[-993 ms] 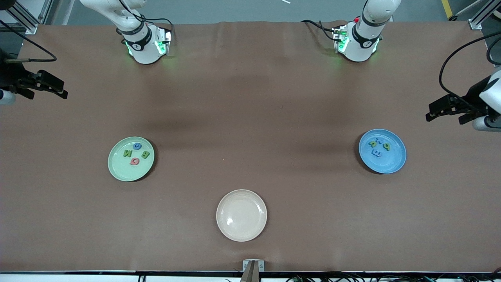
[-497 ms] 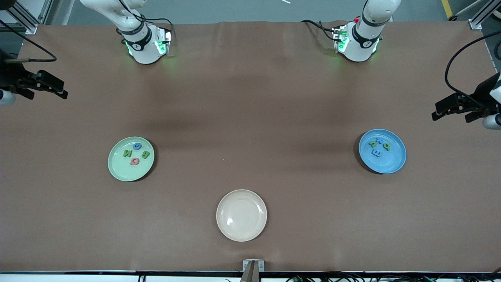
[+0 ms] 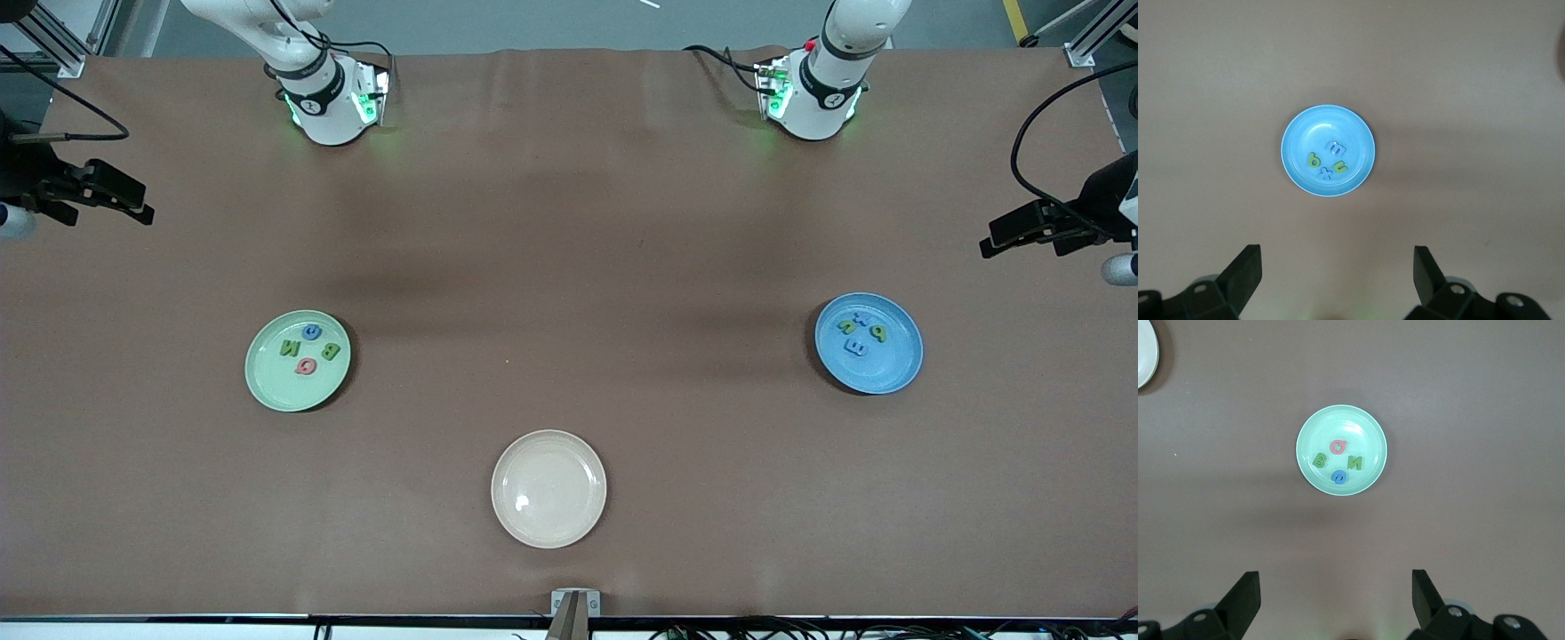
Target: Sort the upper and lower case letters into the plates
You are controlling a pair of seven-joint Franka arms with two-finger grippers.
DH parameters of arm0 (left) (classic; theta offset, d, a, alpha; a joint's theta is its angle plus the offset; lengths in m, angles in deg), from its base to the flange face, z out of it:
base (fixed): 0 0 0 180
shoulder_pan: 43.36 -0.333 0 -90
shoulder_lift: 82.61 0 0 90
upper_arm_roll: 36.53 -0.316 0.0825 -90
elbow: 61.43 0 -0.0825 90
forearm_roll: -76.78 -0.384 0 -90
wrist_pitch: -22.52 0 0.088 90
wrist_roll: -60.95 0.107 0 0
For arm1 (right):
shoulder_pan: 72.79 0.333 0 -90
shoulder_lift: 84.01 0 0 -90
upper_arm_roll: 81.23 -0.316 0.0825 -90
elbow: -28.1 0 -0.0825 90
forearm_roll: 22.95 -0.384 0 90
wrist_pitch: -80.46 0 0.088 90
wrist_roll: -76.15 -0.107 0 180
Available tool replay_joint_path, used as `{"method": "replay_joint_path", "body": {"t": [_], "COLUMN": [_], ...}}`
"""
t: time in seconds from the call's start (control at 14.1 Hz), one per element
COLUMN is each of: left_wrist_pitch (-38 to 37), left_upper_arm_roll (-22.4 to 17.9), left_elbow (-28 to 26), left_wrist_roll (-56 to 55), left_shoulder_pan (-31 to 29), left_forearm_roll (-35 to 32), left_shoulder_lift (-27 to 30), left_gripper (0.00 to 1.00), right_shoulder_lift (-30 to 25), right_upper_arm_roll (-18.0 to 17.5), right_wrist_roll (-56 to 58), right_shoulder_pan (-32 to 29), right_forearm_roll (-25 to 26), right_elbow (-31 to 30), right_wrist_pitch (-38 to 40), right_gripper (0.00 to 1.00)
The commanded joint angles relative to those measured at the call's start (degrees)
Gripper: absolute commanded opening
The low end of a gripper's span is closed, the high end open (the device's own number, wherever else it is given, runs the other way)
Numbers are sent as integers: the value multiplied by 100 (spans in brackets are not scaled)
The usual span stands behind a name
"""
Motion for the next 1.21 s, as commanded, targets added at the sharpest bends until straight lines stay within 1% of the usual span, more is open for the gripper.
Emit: {"method": "replay_joint_path", "body": {"t": [0.0,0.21,0.28,0.35,0.43,0.57,0.71,0.92,1.14], "left_wrist_pitch": [-184,-17,-17,-17,-17,-17,-26,-26,-26], "left_upper_arm_roll": [4,-23,29,47,39,21,-23,-31,-66], "left_elbow": [238,229,229,238,238,238,238,238,238], "left_wrist_roll": [-78,-78,-87,-87,-87,-78,-70,-70,-78], "left_shoulder_pan": [-8,-17,-8,-8,-8,-8,-17,-17,26], "left_forearm_roll": [33,-55,-308,-423,-390,-320,-74,-11,-29], "left_shoulder_lift": [40,31,32,32,32,23,-73,-74,-65], "left_gripper": [100,100,100,100,100,100,100,100,100], "right_shoulder_lift": [-83,-83,-83,-75,-83,-83,-83,-83,-83], "right_upper_arm_roll": [-2,-2,-2,-2,-2,7,7,7,-11], "right_wrist_roll": [-51,-51,-51,-51,-51,-34,-16,1,1], "right_shoulder_pan": [15,15,15,15,15,-3,-3,-3,24], "right_forearm_roll": [-21,-29,-30,-30,-47,-275,-276,-188,23], "right_elbow": [-69,-69,-69,-69,-69,-69,-69,-60,-51], "right_wrist_pitch": [-18,-27,-27,-27,-27,-27,-27,-27,-44], "right_gripper": [100,100,100,100,100,100,100,100,100]}}
